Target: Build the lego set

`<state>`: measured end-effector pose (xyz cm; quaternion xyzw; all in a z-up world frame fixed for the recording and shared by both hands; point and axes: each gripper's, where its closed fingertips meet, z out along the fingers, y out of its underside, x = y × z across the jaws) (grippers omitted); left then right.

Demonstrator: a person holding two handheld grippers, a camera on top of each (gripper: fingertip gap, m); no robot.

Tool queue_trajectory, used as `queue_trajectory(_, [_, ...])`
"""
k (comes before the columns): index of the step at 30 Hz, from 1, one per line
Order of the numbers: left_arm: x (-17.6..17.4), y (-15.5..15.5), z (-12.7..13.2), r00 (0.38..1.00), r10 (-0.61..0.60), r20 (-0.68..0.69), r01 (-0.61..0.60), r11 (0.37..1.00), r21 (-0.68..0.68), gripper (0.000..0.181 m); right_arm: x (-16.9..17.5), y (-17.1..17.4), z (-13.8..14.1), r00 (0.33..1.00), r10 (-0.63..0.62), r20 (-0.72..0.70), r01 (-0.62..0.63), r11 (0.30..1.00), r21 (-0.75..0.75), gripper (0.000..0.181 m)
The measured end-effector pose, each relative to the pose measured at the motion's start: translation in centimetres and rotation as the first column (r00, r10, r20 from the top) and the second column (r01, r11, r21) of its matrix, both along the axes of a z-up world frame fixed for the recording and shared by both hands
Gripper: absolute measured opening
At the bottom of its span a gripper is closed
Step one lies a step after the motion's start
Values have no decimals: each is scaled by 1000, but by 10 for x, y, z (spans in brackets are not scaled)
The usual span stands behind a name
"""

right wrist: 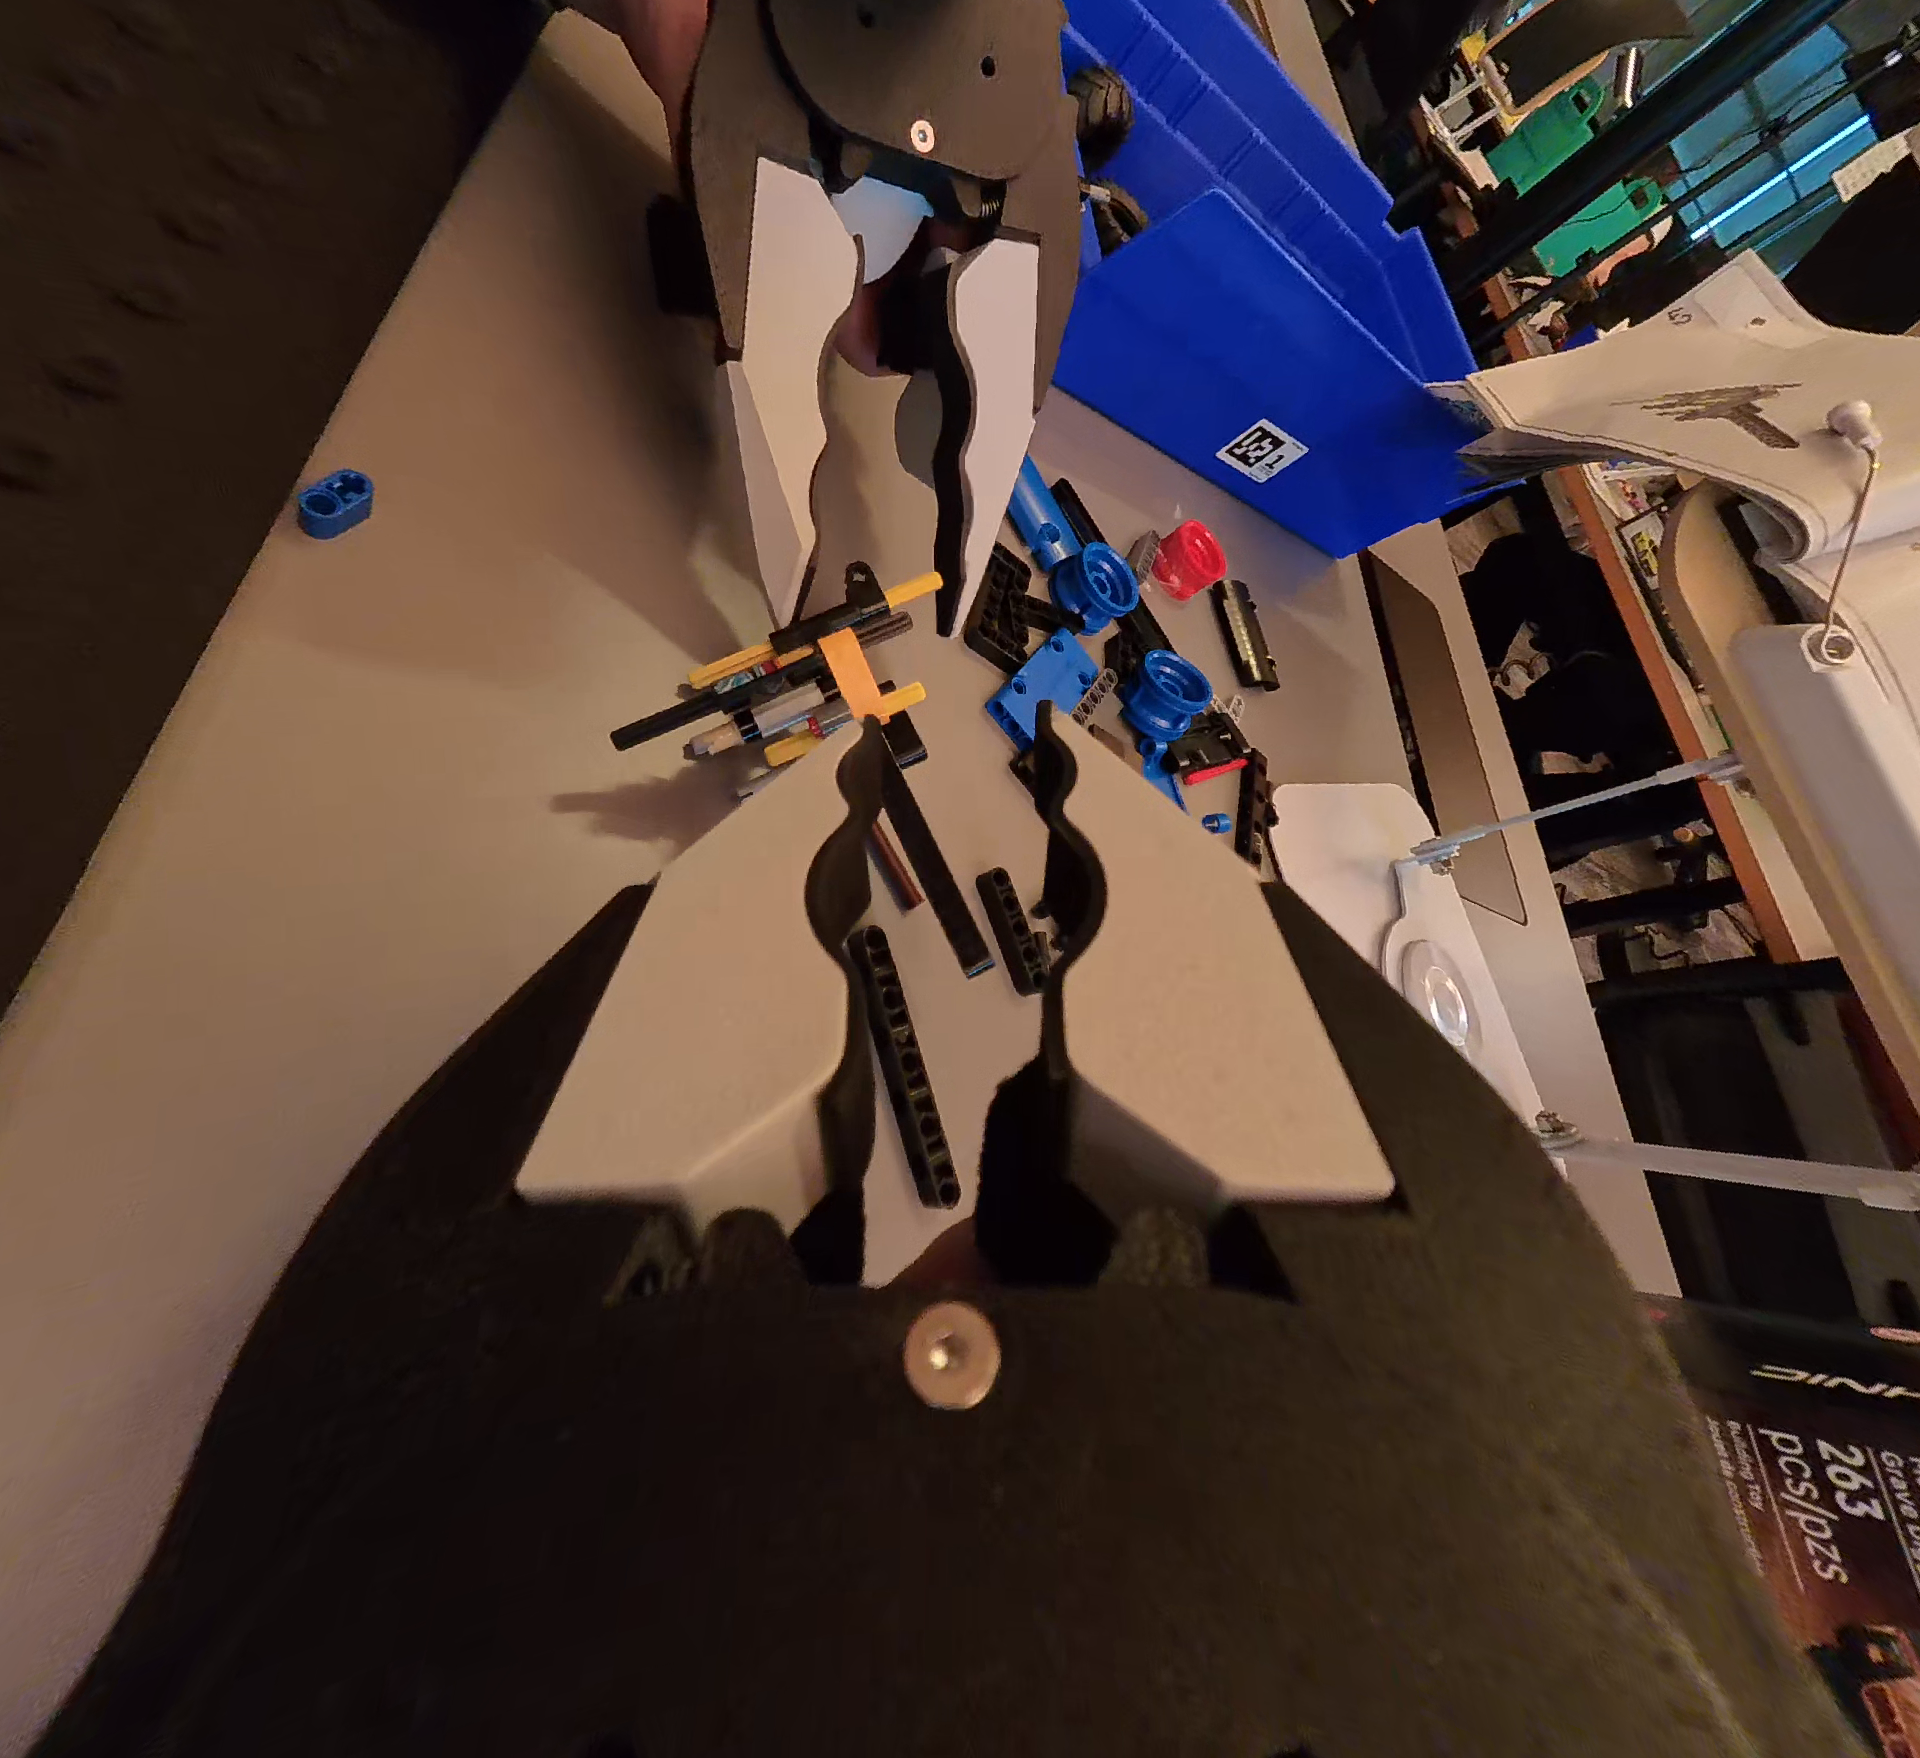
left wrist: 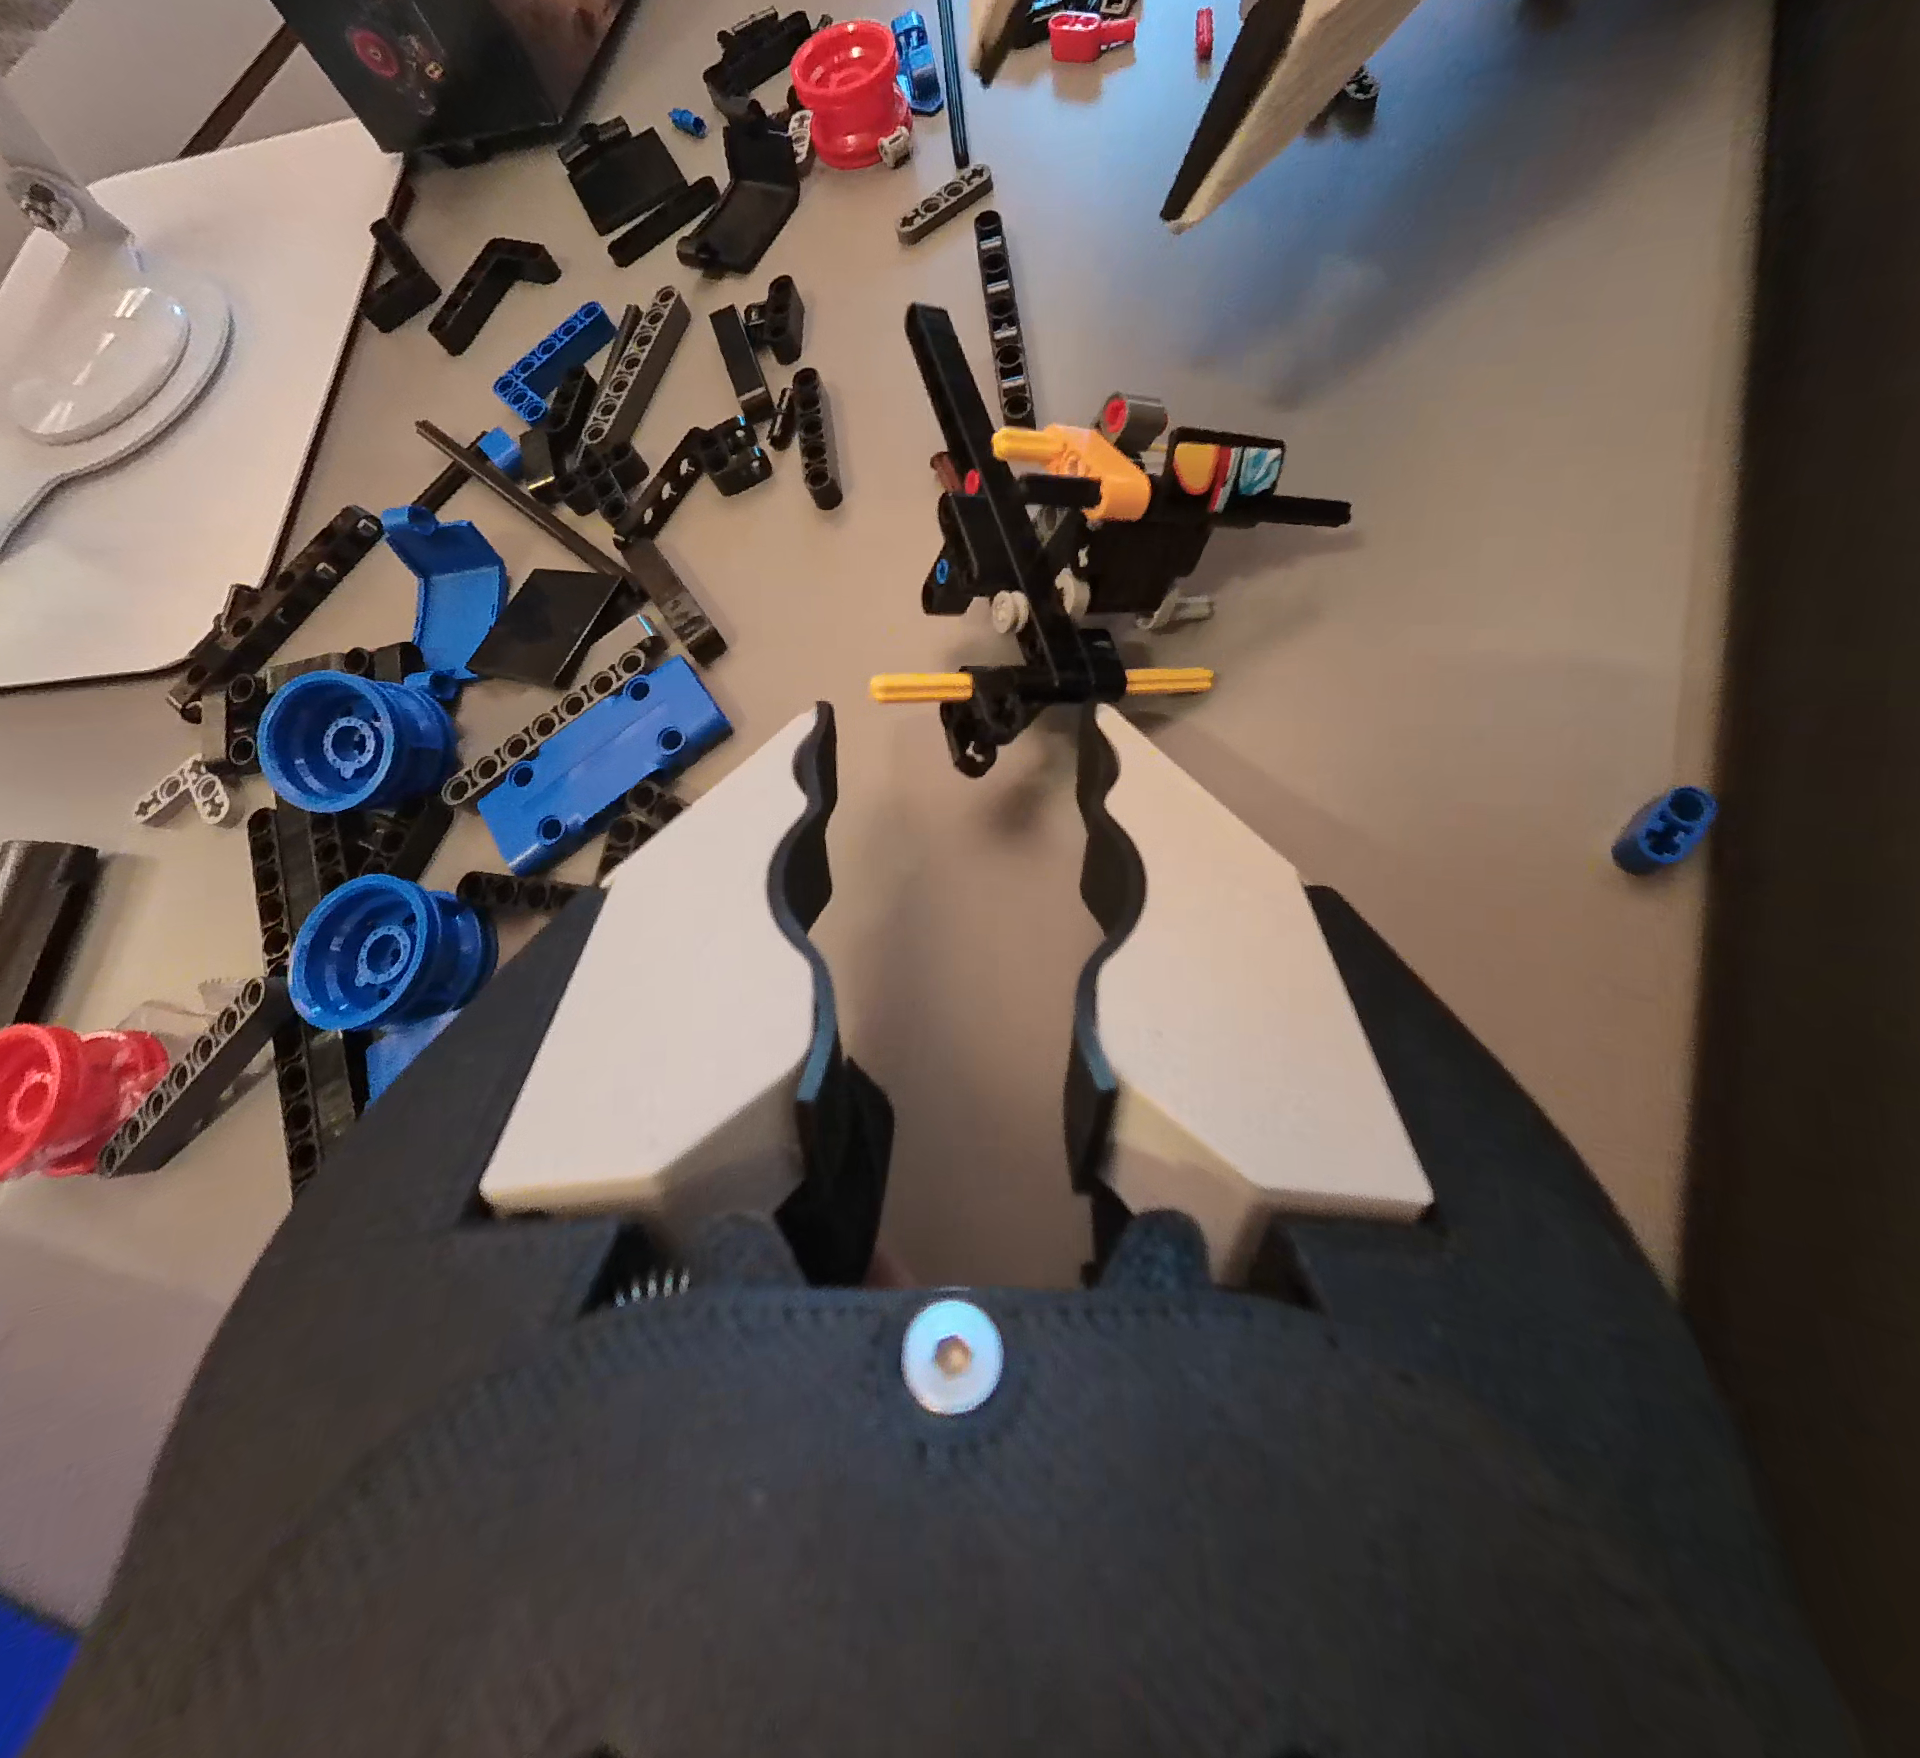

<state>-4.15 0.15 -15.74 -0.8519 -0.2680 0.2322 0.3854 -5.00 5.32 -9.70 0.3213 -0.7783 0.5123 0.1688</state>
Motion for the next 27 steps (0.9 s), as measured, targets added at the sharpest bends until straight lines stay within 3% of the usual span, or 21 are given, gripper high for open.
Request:
queue_trajectory(19, [-7,-3,19,997,38,-66,-33,997,74,47,-19,6,6,998,-53,33,53,998,-23,27])
queue_trajectory(27, [-4,-1,18,998,22,-64,-18,998,68,48,-23,7,-8,997,-63,43,61,998,33,28])
